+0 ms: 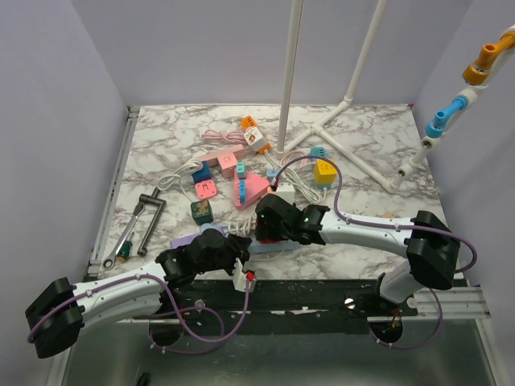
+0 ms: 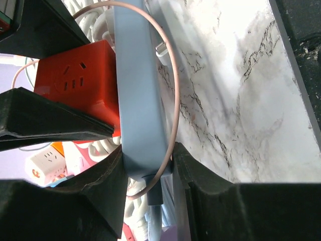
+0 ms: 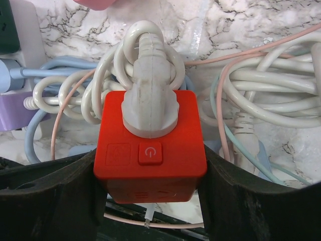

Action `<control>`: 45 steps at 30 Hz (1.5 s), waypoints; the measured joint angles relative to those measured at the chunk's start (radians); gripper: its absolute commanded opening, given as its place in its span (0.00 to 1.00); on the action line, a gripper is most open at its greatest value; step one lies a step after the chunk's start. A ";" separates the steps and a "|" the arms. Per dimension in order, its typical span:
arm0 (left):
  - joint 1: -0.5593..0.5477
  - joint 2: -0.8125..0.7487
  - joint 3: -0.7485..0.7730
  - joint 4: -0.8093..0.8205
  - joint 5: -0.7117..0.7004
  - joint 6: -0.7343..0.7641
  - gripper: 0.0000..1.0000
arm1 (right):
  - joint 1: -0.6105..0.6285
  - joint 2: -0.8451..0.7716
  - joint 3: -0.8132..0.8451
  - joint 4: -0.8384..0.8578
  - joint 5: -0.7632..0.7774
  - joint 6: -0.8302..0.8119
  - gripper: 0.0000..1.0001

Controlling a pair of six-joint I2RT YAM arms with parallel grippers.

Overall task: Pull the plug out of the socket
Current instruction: Remove the plug from the socket.

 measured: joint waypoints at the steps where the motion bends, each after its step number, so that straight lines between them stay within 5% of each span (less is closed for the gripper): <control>1: 0.000 0.000 0.000 -0.001 -0.002 0.003 0.00 | -0.003 0.003 0.006 -0.007 -0.006 0.001 0.01; 10: -0.013 0.026 0.002 0.018 0.002 0.022 0.00 | 0.027 -0.035 -0.032 -0.007 0.034 0.021 0.01; 13: -0.025 0.032 0.006 0.014 0.017 0.024 0.00 | 0.071 -0.051 -0.055 -0.009 0.101 0.043 0.44; 16: -0.026 0.032 0.004 0.014 0.016 0.031 0.00 | 0.081 -0.050 -0.060 -0.002 0.124 0.062 0.71; 20: -0.028 0.027 -0.018 0.039 0.016 0.049 0.00 | 0.077 -0.023 -0.034 0.001 0.147 0.060 0.81; 45: -0.044 0.098 -0.164 0.346 -0.069 0.232 0.00 | 0.023 0.039 0.151 -0.233 -0.045 0.008 0.86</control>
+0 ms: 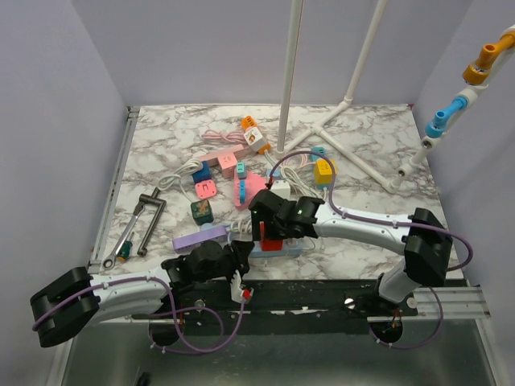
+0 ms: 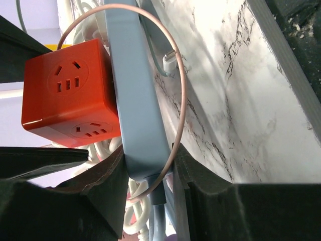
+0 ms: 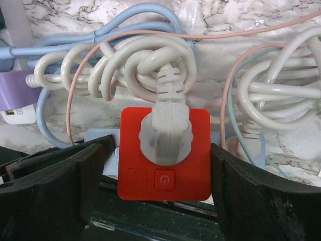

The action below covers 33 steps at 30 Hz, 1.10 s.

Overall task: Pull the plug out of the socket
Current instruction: Remove the plug from the socket.

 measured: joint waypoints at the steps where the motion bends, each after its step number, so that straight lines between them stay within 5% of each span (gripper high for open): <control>1: 0.000 0.000 -0.003 0.003 0.000 0.003 0.00 | 0.000 0.012 0.009 -0.005 0.000 -0.004 0.86; 11: 0.000 -0.011 -0.032 0.031 -0.012 0.052 0.00 | -0.001 0.150 0.072 -0.024 -0.003 -0.037 0.78; 23: 0.000 -0.019 -0.043 0.029 -0.015 0.078 0.00 | -0.010 0.158 0.076 -0.033 -0.016 -0.040 0.20; 33: -0.004 -0.040 -0.040 0.002 -0.016 0.111 0.00 | -0.047 0.153 0.090 -0.050 -0.043 -0.043 0.06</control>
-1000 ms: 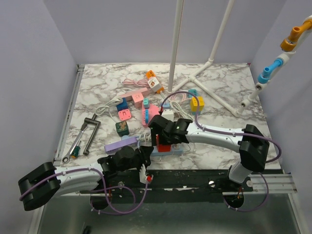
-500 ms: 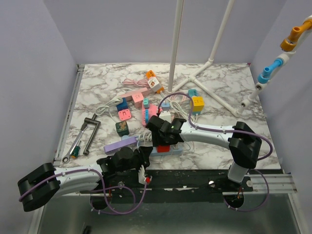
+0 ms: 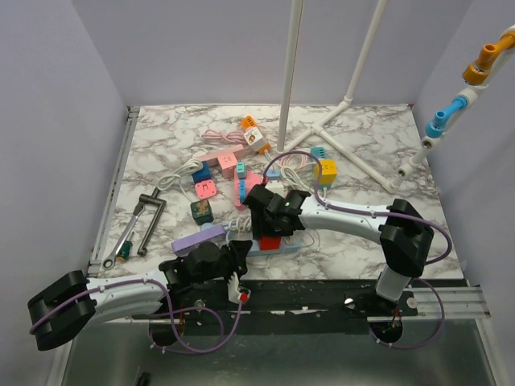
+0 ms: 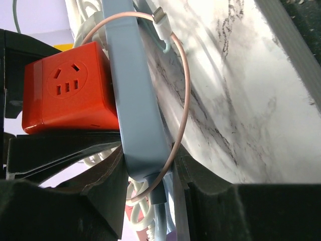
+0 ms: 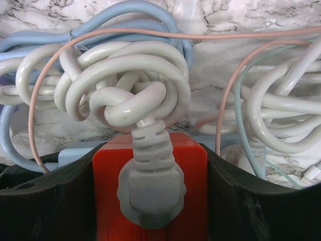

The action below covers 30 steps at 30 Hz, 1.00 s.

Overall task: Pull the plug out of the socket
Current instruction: Remove the plug from the socket.

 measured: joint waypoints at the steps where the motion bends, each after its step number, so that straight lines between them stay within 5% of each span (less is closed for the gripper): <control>1: 0.000 -0.001 0.003 -0.004 -0.002 0.001 0.00 | -0.007 -0.002 0.000 0.000 -0.012 -0.002 0.04; 22: -0.019 -0.094 0.070 -0.207 -0.019 0.000 0.00 | -0.083 -0.024 -0.023 0.042 -0.173 -0.061 0.01; 30: -0.038 -0.022 0.103 -0.194 -0.013 -0.014 0.00 | -0.048 -0.088 -0.088 0.067 -0.104 -0.047 0.01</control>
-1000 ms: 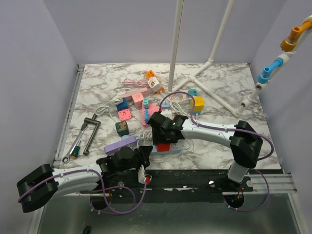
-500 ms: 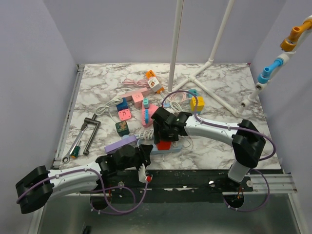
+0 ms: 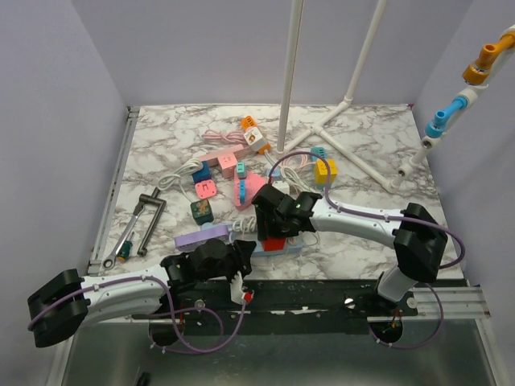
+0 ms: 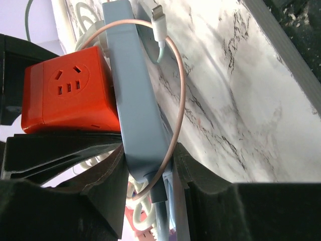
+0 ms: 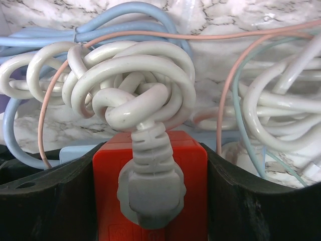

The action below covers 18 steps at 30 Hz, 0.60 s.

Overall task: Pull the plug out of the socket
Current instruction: Remove the plug from the socket.

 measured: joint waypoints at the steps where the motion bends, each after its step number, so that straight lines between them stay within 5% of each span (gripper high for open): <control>1: -0.003 0.011 0.012 -0.008 0.004 -0.008 0.00 | 0.013 -0.004 -0.001 -0.008 0.026 0.005 0.01; 18: -0.009 0.029 0.077 -0.079 0.014 -0.061 0.00 | 0.031 -0.022 0.046 -0.082 0.109 -0.006 0.01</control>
